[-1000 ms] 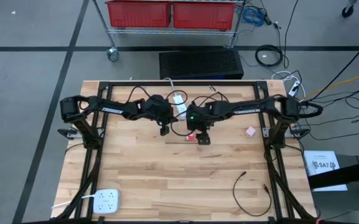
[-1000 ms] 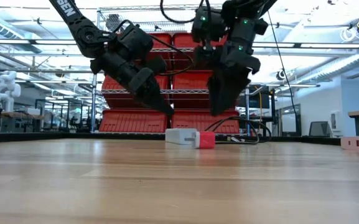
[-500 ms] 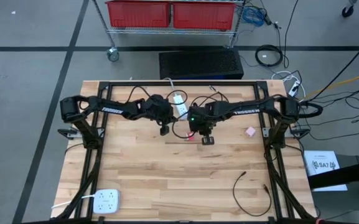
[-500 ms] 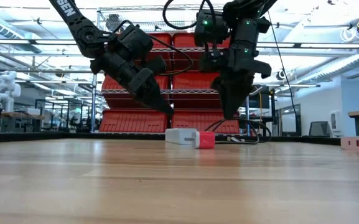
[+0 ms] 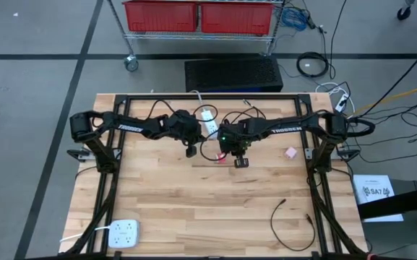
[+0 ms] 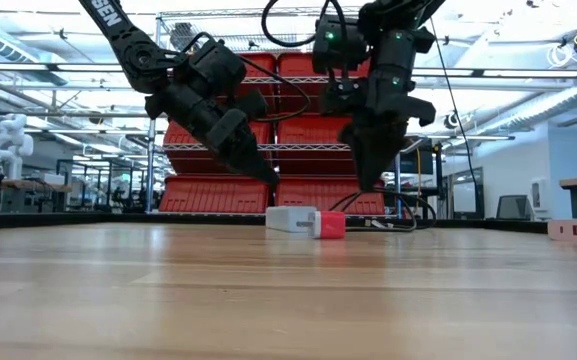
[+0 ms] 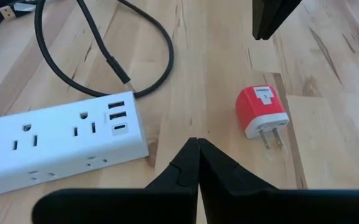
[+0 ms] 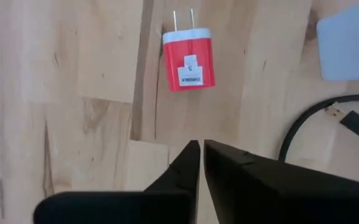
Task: Insert USB
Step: Insert the pink charger adapter into the top white outlet extension
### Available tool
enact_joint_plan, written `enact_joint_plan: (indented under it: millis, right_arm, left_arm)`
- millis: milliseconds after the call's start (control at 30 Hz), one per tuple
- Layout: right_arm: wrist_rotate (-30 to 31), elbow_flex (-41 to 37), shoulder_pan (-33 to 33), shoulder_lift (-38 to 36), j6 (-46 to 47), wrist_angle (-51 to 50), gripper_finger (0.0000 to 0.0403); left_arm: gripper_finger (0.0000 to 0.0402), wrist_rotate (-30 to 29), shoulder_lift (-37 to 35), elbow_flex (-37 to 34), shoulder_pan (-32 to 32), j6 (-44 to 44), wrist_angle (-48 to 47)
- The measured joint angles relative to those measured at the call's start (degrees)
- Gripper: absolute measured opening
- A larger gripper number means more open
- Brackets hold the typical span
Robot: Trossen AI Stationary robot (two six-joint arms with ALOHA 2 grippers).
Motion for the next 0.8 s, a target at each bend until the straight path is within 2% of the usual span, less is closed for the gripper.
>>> enact_joint_plan:
  millis: [233,467,600,800]
  right_arm:
    - [-3.5,0.0,0.3,0.0,-0.8,1.2,0.0042]
    - [-3.3,-0.7,0.7,0.0,-1.8,7.0,0.0144]
    - [-3.4,-5.8,-1.1,0.0,-2.8,10.7,0.0206]
    - [-6.7,-11.4,-3.3,0.0,0.7,19.3,0.0256]
  left_arm:
    - [0.0008,0.0,0.0,0.0,0.0,-1.7,-0.1]
    - [0.0008,0.0,0.0,0.0,-0.3,-2.5,-0.3]
    - [0.0008,-0.2,0.0,0.0,-0.6,-2.5,-0.6]
    - [0.0008,-1.3,0.0,0.0,-0.7,-2.4,-0.4]
